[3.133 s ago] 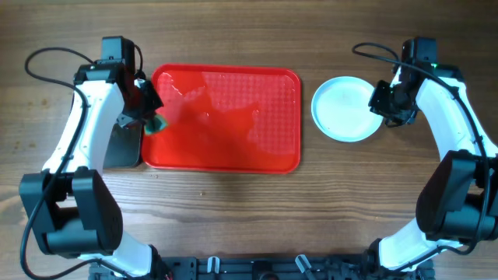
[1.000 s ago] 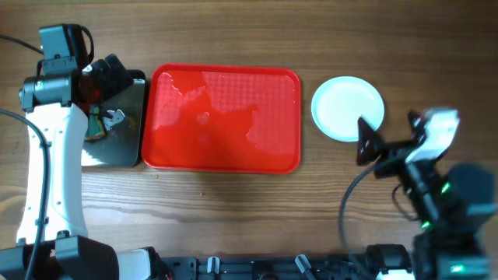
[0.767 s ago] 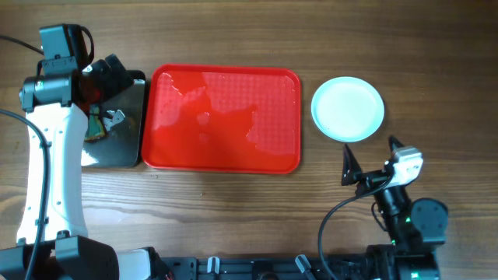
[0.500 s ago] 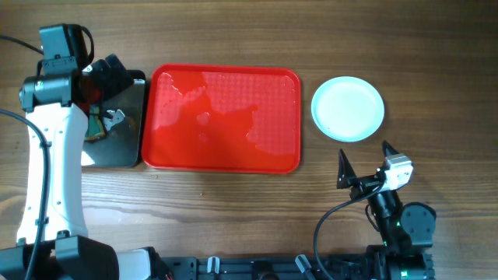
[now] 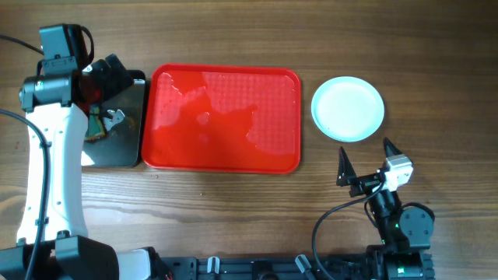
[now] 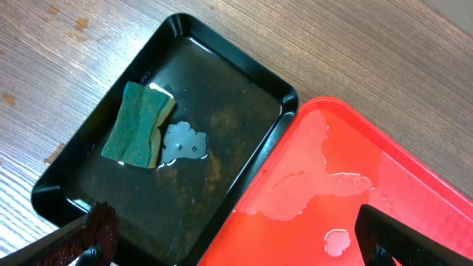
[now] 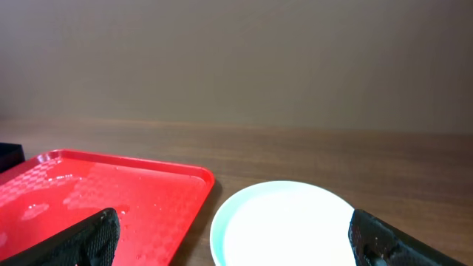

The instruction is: Clean dirty plates on tray and stack at the side

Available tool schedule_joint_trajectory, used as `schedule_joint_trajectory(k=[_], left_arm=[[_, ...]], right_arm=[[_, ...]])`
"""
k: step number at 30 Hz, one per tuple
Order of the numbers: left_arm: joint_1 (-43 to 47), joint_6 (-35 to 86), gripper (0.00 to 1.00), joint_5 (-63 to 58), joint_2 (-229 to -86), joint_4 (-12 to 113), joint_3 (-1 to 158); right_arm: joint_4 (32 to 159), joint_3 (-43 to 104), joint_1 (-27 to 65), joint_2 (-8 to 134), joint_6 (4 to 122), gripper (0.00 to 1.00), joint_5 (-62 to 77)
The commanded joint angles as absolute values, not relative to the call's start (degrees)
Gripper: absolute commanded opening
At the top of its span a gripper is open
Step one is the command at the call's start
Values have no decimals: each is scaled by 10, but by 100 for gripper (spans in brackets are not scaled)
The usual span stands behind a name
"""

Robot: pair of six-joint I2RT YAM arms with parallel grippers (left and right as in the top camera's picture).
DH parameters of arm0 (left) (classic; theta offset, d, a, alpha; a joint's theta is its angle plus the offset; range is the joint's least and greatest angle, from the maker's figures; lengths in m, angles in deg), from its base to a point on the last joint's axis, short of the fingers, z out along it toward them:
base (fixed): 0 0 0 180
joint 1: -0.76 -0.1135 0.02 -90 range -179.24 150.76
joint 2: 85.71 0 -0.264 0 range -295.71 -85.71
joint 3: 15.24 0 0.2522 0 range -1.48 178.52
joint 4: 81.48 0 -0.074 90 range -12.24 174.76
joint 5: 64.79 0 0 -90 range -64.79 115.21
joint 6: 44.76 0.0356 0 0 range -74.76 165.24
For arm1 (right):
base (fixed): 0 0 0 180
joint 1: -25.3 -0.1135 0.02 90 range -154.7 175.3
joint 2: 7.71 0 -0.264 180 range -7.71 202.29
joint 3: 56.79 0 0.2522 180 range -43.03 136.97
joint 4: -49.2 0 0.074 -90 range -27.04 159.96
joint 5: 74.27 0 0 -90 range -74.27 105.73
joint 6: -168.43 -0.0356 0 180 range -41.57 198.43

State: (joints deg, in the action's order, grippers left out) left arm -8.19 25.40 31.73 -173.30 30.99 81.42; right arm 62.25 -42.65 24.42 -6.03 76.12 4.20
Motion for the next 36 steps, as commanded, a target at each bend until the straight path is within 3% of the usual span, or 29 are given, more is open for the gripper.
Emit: schedule_joint_trajectory(k=[1,14,22,30,36], left_arm=[[-81,249,100,316,-1736,311,818],[-82,249,100,317,-1735,311,817],[-64,249,100,317,-1643,311,781],[-59,255,100,317,-1460,321,612],[-59,236,100,296,-1294,524,399]], right_arm=[[621,-427,244,-53,754,100,42],[621,-427,244,-53,754,100,42],[621,-427,244,-53,754,100,42],[621,-427,244,-53,754,100,42],[621,-427,244,-53,754,100,42]])
